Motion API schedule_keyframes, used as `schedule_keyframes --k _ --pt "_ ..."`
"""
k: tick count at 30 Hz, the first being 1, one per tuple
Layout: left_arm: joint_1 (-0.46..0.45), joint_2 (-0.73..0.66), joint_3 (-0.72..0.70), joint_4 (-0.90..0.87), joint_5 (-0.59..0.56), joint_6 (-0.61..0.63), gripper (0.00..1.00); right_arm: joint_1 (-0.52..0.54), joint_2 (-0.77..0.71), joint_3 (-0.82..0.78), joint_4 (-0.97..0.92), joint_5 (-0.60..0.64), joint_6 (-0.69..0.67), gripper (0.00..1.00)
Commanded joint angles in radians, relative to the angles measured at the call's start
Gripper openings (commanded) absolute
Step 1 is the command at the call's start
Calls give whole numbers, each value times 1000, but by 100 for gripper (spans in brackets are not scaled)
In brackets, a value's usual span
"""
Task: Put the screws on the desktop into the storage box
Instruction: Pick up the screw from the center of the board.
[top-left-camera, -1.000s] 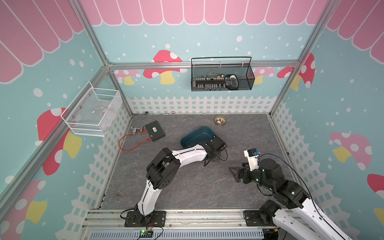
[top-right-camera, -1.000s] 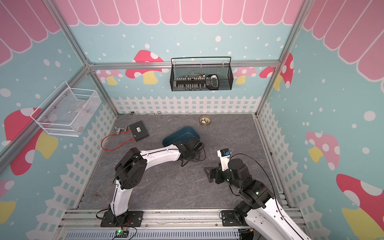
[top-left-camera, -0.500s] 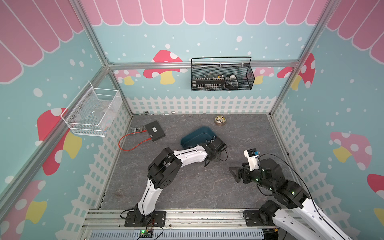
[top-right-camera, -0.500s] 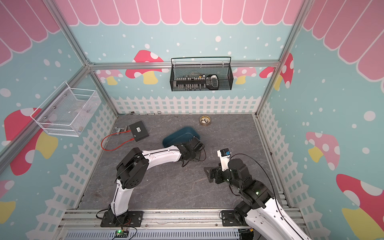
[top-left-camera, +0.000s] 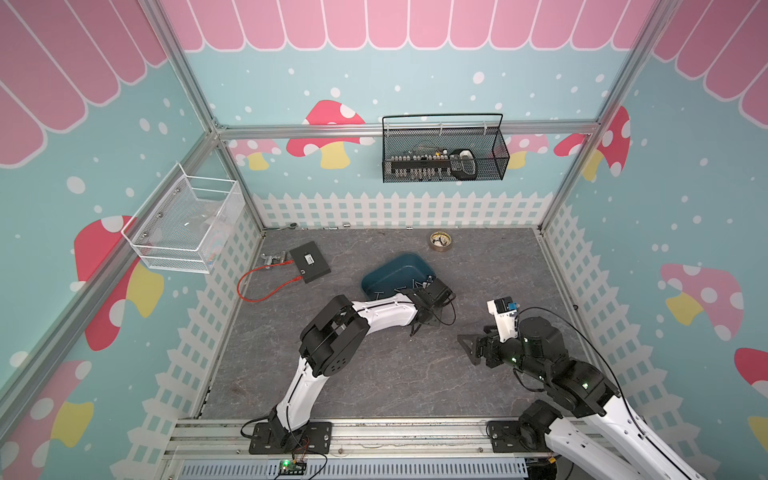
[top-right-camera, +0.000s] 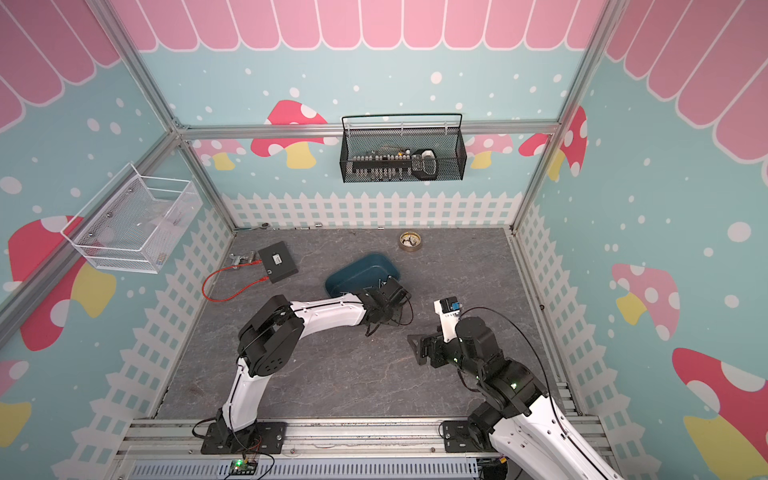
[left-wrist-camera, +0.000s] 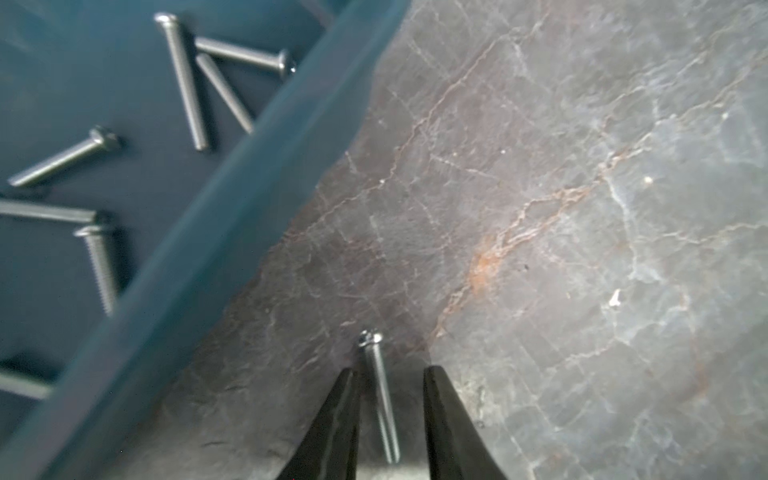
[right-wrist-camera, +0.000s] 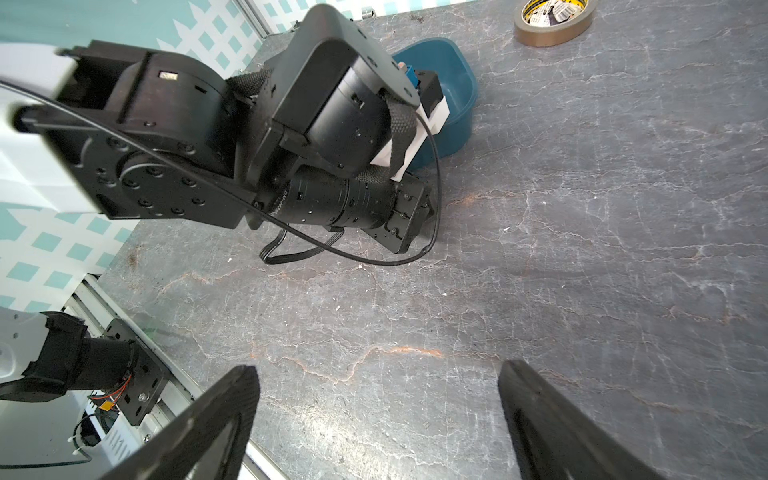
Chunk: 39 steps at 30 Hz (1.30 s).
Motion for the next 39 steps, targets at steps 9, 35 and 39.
schedule_keyframes --k 9,35,39 --pt "-10 62 11 4 21 59 24 0 -2 3 1 1 -5 96" --pt "-17 -5 16 4 155 165 0 -1 -16 3 2 8 -1 96" --pt "-18 -28 13 3 177 183 0 -1 -16 4 0 8 -1 96"
